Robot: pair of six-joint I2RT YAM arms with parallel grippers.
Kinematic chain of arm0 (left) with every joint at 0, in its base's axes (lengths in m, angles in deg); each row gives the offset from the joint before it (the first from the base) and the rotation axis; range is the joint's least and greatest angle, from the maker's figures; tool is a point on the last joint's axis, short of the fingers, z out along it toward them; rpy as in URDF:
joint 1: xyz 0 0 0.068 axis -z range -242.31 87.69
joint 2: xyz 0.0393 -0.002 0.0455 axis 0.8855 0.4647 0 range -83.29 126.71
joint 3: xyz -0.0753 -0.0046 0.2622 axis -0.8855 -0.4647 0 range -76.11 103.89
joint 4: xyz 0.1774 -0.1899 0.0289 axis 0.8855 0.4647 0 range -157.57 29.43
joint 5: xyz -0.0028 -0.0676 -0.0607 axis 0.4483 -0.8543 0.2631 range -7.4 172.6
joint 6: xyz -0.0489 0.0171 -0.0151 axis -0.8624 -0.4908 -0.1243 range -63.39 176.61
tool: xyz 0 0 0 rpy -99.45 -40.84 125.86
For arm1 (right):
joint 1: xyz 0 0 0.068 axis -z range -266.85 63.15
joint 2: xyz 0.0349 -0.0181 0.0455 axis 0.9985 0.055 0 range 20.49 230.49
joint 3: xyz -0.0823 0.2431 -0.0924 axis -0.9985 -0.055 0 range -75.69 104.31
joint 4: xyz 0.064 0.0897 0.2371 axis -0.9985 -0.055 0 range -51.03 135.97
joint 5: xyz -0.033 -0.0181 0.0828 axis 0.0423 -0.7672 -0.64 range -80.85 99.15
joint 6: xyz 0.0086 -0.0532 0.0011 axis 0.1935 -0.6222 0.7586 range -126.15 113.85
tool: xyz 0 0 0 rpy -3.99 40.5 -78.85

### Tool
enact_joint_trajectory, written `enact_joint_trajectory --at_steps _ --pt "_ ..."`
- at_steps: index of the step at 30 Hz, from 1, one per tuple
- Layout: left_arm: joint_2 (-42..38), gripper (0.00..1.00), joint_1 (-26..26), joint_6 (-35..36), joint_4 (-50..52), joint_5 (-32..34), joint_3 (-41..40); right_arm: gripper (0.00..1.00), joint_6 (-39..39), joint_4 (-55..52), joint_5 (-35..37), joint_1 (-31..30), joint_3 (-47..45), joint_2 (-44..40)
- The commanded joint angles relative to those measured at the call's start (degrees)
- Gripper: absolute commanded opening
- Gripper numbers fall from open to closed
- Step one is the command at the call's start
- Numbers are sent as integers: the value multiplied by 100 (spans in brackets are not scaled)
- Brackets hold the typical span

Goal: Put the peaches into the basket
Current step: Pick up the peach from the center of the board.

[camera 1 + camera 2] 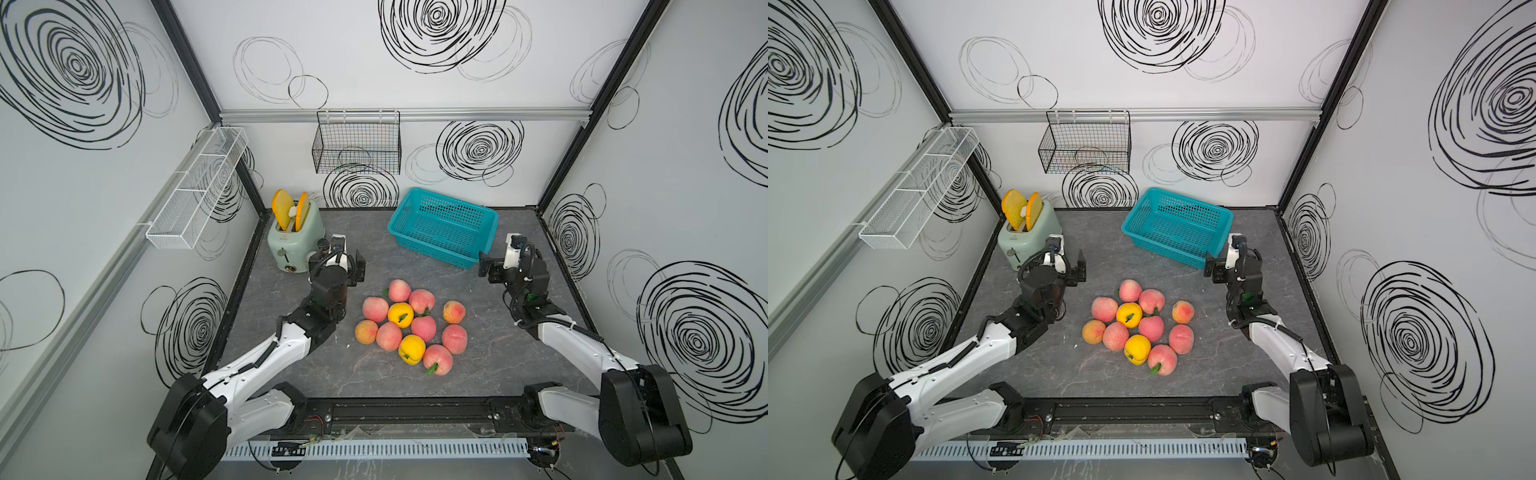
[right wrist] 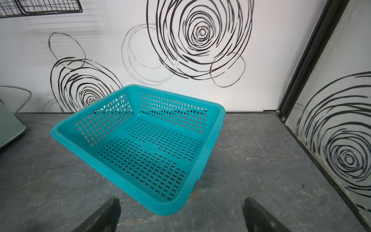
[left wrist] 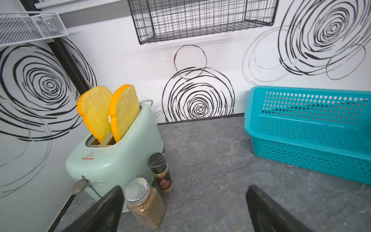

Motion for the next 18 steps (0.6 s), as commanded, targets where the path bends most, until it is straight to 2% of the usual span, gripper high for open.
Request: enact_joint_trajectory --at_steps 1,5,10,13,18 --pt "103 98 161 -647 1075 39 356 99 120 -1343 -153 -309 481 198" --pt "380 98 605 -946 1751 -399 822 99 118 -2025 -475 -544 729 310" --pt "563 98 1108 -1515 2316 -1778 1056 99 269 -2571 -812 -858 779 250" --pt "507 98 1493 -1797 2290 -2385 972 99 367 -2768 -929 -1015 750 167" --pt "492 98 1949 -2020 2355 -2917 872 99 524 -3004 -1069 -1246 645 39"
